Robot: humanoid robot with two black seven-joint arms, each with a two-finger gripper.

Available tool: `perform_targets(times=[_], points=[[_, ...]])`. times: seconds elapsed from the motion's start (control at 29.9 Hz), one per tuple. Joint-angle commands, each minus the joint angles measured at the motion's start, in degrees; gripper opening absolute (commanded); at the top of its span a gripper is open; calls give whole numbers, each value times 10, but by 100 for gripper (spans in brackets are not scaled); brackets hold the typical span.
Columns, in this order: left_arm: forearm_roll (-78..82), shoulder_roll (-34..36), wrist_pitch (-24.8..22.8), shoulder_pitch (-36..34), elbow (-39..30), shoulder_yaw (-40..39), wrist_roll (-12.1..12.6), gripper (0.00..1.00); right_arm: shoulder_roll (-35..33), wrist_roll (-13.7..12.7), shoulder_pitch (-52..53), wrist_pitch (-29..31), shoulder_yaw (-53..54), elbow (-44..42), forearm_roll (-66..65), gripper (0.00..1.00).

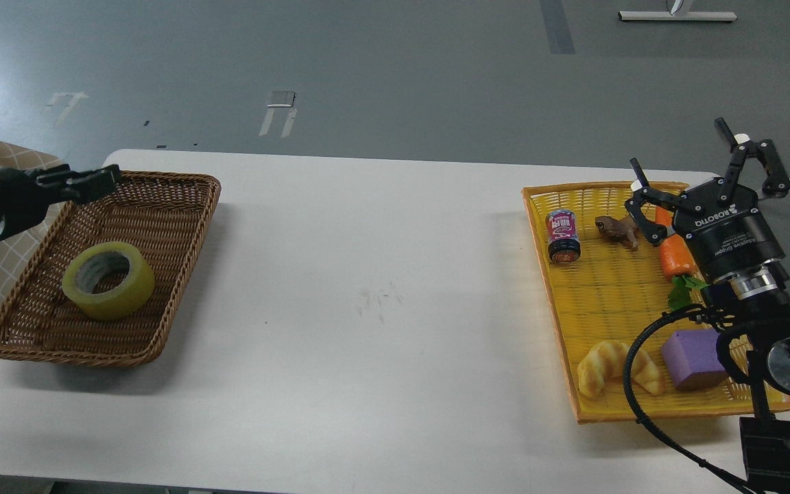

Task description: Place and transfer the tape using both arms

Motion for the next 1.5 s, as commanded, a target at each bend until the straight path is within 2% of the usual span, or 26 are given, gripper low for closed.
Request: perform_targets(times=[0.0,0.07,0.2,0.27,0.43,0.63,0.77,0.94,1.1,1.27,1.47], points=[[-139,-6,-73,-109,0,-2,1,94,-2,-1,7,0,-2,1,-1,100],[-199,-21,-97,-141,0,-2,2,94,-4,-1,17,0,-3,0,-1,100],[-290,-67,-105,-161,0,-4,-3,96,-6,-1,36,0,-3,-2,-4,100],[-322,-81,-104,-161,1,-8,-3,97,-8,-1,44,0,-4,-4,-4,100],[-490,-143,-107,-146,4,-75,-4,98,-30,-2,71,0,-8,-8,-9,100],[-586,-193,-112,-120,3,-96,-4,98,-54,-3,100,0,-9,-32,-10,100],[-606,-222,-132,-99,3,-101,-4,98,-66,-3,119,0,-13,-43,-11,100],[-607,-265,-155,-38,2,-152,-4,98,-83,-3,147,0,-66,-60,-11,100],[-605,-315,-183,26,2,-256,-4,98,-104,-3,204,0,-102,-97,-11,100],[-604,-346,-193,42,3,-302,-4,98,-104,-6,254,0,-147,-125,-11,100],[-607,-372,-207,43,5,-309,-4,98,-99,-7,308,0,-192,-162,-12,100]])
